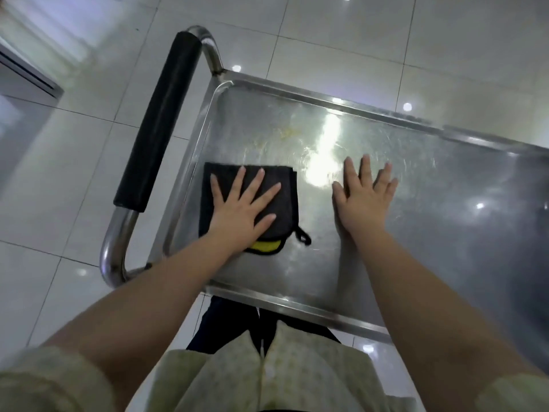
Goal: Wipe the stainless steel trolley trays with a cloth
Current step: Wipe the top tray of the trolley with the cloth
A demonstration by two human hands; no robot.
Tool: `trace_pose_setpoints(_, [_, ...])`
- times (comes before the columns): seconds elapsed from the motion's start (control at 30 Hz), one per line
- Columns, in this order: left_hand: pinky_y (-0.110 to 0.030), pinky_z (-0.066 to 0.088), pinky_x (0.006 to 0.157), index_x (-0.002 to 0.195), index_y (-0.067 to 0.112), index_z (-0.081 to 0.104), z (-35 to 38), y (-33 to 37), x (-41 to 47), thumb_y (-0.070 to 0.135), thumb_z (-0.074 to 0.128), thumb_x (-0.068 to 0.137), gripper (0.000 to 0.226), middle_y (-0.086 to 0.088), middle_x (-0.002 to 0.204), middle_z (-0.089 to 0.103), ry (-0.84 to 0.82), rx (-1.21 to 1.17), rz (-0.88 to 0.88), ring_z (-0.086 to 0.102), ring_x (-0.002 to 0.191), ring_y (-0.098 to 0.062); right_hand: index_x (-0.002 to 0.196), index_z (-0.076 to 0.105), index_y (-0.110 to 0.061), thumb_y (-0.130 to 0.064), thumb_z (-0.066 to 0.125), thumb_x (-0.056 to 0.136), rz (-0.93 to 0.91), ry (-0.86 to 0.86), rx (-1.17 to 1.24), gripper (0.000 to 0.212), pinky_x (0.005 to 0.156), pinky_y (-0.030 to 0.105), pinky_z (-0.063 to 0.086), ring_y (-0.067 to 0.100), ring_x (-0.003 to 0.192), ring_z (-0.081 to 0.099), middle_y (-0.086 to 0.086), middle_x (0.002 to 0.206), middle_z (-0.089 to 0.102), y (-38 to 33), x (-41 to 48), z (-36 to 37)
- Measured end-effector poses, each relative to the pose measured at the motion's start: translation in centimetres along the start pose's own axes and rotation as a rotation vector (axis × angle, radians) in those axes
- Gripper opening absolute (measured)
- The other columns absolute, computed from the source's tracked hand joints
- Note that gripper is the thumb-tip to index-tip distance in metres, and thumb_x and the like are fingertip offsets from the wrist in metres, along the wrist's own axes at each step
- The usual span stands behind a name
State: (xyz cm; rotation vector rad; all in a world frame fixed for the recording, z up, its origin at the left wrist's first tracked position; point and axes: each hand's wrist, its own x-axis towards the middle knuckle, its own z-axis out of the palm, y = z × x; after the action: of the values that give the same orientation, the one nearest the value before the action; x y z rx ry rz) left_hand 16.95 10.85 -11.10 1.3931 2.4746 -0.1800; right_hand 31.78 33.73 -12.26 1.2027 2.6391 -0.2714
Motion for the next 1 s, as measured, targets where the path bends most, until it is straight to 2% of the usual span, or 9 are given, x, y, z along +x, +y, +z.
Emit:
trace_pose_setpoints(0.07, [-0.078,-0.011,0.101,0.15,0.048,-0.01,0.9,0.9,-3.5,0.069,0.005,0.092,0.063,0.006,0.163,-0.008,0.008,-0.026,0.028,-0.016,0.146,-0.041,0.153,0.0,-0.042,-0.064,0.014,0.096,0.059,-0.013,-0.011,0.063,0.116,0.057,-0.011,0.042,0.145,-0.015,-0.001,0.164,-0.005,1.3,0.0,-0.1])
trace_pose_setpoints(0.2, [-0.083,-0.005,0.098,0.151,0.05,0.009,1.8,1.7,-6.8,0.072,0.026,0.09,0.067,0.008,0.163,0.009,0.007,-0.053,0.092,-0.003,0.144,-0.05,0.154,-0.001,-0.038,-0.061,0.014,0.097,0.042,-0.008,0.017,0.063,0.117,0.053,-0.009,0.041,0.146,-0.012,0.004,0.164,-0.005,1.2,-0.7,0.4])
trace_pose_setpoints(0.3, [-0.082,-0.004,0.098,0.15,0.053,0.003,0.6,0.4,-2.6,0.075,0.023,0.088,0.069,0.01,0.163,0.004,0.014,-0.026,0.103,-0.006,0.145,-0.049,0.154,-0.001,-0.039,-0.061,0.014,0.097,0.041,0.004,0.03,0.062,0.118,0.052,-0.008,0.04,0.147,-0.011,0.002,0.164,-0.005,1.1,-0.7,0.4])
trace_pose_setpoints(0.4, [-0.08,-0.008,0.099,0.146,0.056,-0.011,-1.3,-1.5,4.7,0.077,0.013,0.085,0.069,0.015,0.161,-0.011,0.039,-0.005,0.058,-0.014,0.144,-0.045,0.154,-0.001,-0.04,-0.061,0.012,0.097,0.061,-0.002,0.029,0.062,0.117,0.056,-0.006,0.04,0.147,-0.011,0.001,0.164,-0.006,1.1,-0.5,0.4])
trace_pose_setpoints(0.47, [-0.079,-0.009,0.101,0.144,0.058,-0.015,-2.8,-3.1,9.9,0.079,0.011,0.083,0.069,0.018,0.161,-0.012,0.052,-0.019,0.018,-0.015,0.145,-0.043,0.153,-0.005,-0.043,-0.062,0.007,0.095,0.08,-0.003,-0.006,0.062,0.116,0.059,-0.009,0.038,0.147,-0.012,-0.001,0.163,-0.01,1.0,-0.4,0.4])
trace_pose_setpoints(0.67, [-0.077,-0.009,0.103,0.144,0.059,-0.01,-5.3,-5.3,17.9,0.079,0.013,0.083,0.067,0.018,0.161,-0.009,0.056,-0.024,0.0,-0.015,0.145,-0.041,0.151,-0.007,-0.046,-0.064,0.007,0.094,0.105,0.002,0.017,0.062,0.116,0.054,-0.013,0.034,0.148,-0.015,-0.002,0.163,-0.008,1.1,0.1,0.3])
trace_pose_setpoints(0.8, [-0.077,-0.005,0.103,0.146,0.057,-0.007,-4.3,-3.9,14.4,0.076,0.011,0.086,0.065,0.014,0.162,-0.008,0.06,-0.042,0.048,-0.014,0.145,-0.045,0.152,-0.005,-0.046,-0.064,0.009,0.094,0.104,0.018,0.009,0.062,0.116,0.052,-0.015,0.034,0.148,-0.012,-0.002,0.164,-0.005,1.0,0.1,0.4])
trace_pose_setpoints(0.87, [-0.078,-0.004,0.101,0.147,0.056,-0.004,-3.2,-1.4,10.3,0.076,0.014,0.087,0.066,0.013,0.162,-0.008,0.06,-0.012,0.157,-0.014,0.144,-0.048,0.152,-0.004,-0.046,-0.064,0.011,0.094,0.104,0.028,0.018,0.062,0.116,0.053,-0.015,0.035,0.148,-0.011,-0.002,0.164,-0.004,0.9,0.1,0.4])
trace_pose_setpoints(1.0, [-0.081,0.002,0.1,0.15,0.049,0.015,-0.4,5.1,2.6,0.072,0.031,0.088,0.068,0.007,0.163,0.011,0.042,-0.028,0.396,-0.003,0.145,-0.049,0.152,-0.004,-0.043,-0.061,0.011,0.095,0.099,0.039,0.017,0.062,0.117,0.054,-0.012,0.036,0.148,-0.01,-0.002,0.164,-0.005,0.9,-0.1,0.4])
